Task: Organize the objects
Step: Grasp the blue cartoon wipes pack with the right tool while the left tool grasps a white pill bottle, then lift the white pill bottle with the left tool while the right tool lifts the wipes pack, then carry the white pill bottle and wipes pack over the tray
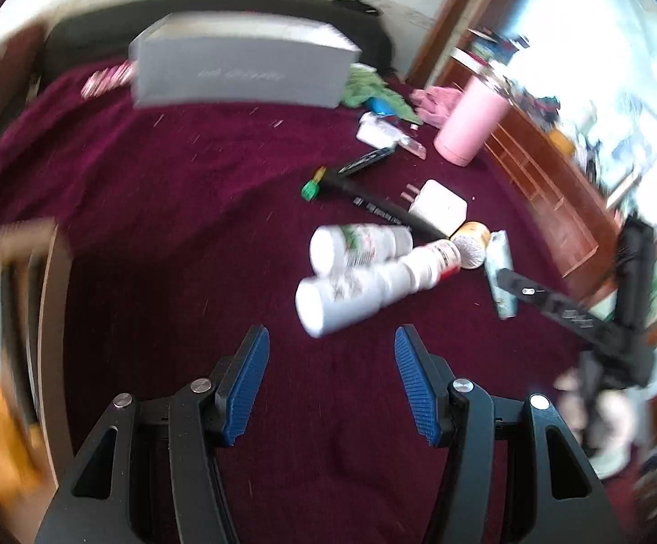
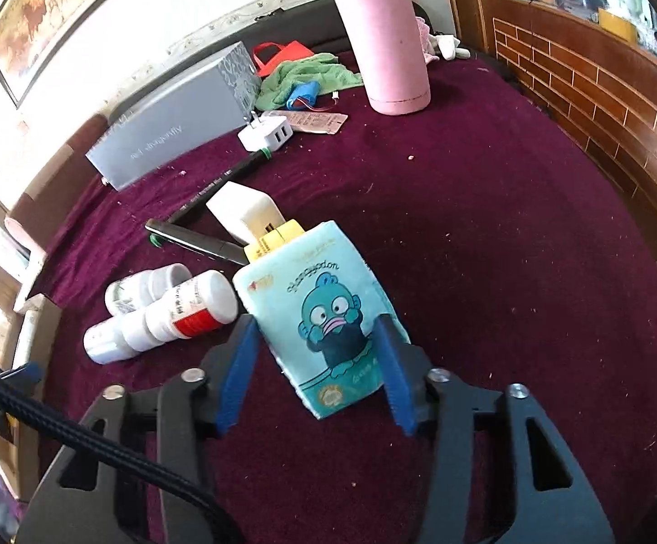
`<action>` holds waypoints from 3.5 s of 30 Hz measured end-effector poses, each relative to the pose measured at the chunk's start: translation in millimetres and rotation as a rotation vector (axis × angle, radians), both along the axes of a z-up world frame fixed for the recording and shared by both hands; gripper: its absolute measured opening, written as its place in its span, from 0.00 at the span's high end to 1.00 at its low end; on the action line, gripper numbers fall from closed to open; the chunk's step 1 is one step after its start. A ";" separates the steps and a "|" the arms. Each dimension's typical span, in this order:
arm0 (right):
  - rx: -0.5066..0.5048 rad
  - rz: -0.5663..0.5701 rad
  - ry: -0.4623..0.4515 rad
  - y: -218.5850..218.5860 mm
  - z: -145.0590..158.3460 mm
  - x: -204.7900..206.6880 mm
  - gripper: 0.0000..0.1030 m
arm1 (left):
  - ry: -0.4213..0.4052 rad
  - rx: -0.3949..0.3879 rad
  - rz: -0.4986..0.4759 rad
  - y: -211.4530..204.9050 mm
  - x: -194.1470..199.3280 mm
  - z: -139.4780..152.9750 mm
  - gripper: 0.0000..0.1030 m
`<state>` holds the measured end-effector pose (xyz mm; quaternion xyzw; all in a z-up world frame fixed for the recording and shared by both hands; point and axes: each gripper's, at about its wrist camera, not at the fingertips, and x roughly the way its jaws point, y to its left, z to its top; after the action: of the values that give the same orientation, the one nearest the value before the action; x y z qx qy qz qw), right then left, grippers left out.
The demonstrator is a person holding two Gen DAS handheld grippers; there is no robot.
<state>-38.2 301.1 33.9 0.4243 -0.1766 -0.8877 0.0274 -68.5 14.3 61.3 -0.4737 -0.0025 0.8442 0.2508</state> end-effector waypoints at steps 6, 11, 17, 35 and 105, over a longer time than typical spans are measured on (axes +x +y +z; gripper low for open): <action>-0.091 0.018 0.007 5.3 -1.7 5.1 0.71 | 0.141 -0.197 -0.193 54.8 -23.5 -25.1 0.50; -0.106 0.027 0.009 6.7 -3.2 3.7 0.71 | 0.101 -0.298 -0.255 77.0 -13.5 -45.6 0.50; -0.113 0.020 0.012 7.1 -3.6 3.8 0.71 | 0.111 -0.314 -0.289 90.4 1.5 -37.4 0.51; 0.014 0.019 0.065 -12.3 -2.3 0.1 0.41 | 0.052 -0.245 -0.176 81.5 8.7 -42.8 0.72; 0.448 0.468 0.118 -323.8 54.8 115.0 0.90 | 0.168 0.009 0.349 -245.5 141.6 3.2 0.71</action>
<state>76.8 -22.8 88.7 0.3966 0.1274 -0.8971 0.1470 73.1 -231.2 64.5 -0.3930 -0.0672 0.9114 0.1020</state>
